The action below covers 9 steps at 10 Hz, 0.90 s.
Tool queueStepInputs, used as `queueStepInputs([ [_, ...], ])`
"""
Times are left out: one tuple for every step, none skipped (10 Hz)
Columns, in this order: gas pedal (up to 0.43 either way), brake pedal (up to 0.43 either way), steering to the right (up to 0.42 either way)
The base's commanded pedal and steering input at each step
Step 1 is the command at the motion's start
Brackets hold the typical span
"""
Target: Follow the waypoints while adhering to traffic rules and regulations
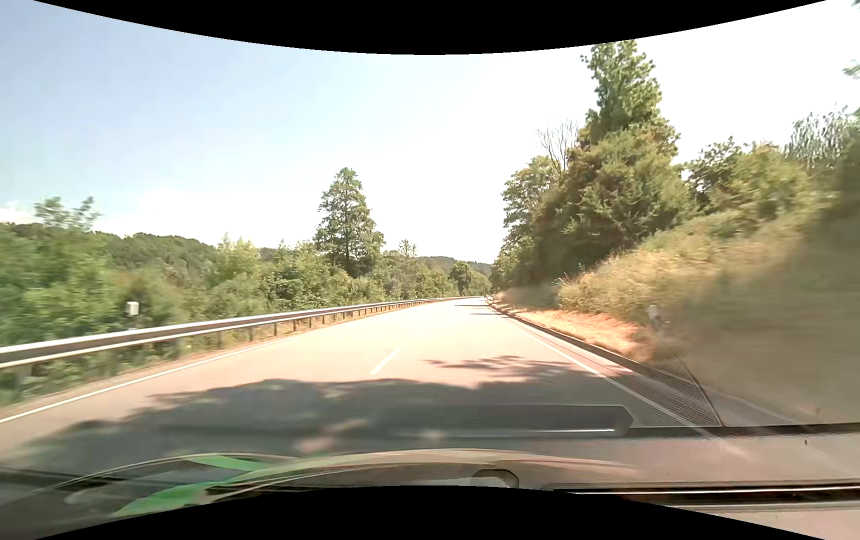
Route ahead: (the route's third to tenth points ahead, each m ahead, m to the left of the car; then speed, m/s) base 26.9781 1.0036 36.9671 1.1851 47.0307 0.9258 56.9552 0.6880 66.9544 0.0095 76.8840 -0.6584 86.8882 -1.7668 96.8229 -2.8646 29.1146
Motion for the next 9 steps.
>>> queueStepInputs([
  [0.197, 0.0, 0.005],
  [0.228, 0.0, 0.005],
  [0.24, 0.0, 0.004],
  [0.26, 0.0, 0.004],
  [0.28, 0.0, 0.004],
  [0.287, 0.0, 0.004],
  [0.311, 0.0, 0.004],
  [0.319, 0.0, 0.004],
  [0.319, 0.0, 0.004],
])
